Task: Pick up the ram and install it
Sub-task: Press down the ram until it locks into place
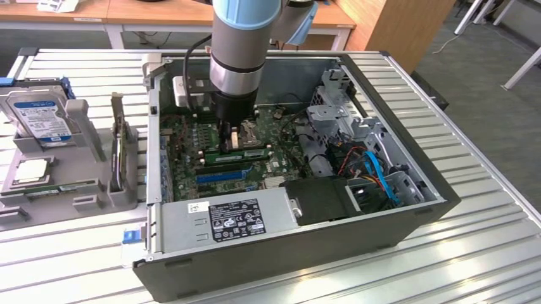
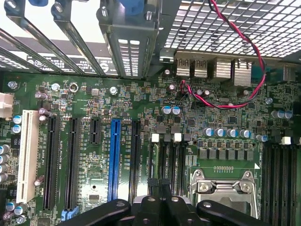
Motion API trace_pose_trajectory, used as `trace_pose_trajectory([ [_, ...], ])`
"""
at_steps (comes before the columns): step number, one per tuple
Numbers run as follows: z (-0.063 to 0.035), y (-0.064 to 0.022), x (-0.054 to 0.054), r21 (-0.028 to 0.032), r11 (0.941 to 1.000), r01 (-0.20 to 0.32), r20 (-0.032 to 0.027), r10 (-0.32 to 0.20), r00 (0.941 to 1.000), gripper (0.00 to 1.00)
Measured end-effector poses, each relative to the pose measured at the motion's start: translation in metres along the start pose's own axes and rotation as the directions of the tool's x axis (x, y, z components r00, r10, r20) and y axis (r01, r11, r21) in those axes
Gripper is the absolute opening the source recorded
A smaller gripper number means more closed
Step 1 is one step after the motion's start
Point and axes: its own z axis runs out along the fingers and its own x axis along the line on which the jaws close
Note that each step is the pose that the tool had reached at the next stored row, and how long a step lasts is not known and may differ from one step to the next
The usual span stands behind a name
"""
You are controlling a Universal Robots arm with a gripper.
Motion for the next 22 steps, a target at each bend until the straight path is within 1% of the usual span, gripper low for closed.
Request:
trace_pose_trajectory([
  [22, 0.0011, 0.0, 0.0001, 0.0, 1.0, 0.0, 0.0001, 0.0, 1.0, 0.1],
])
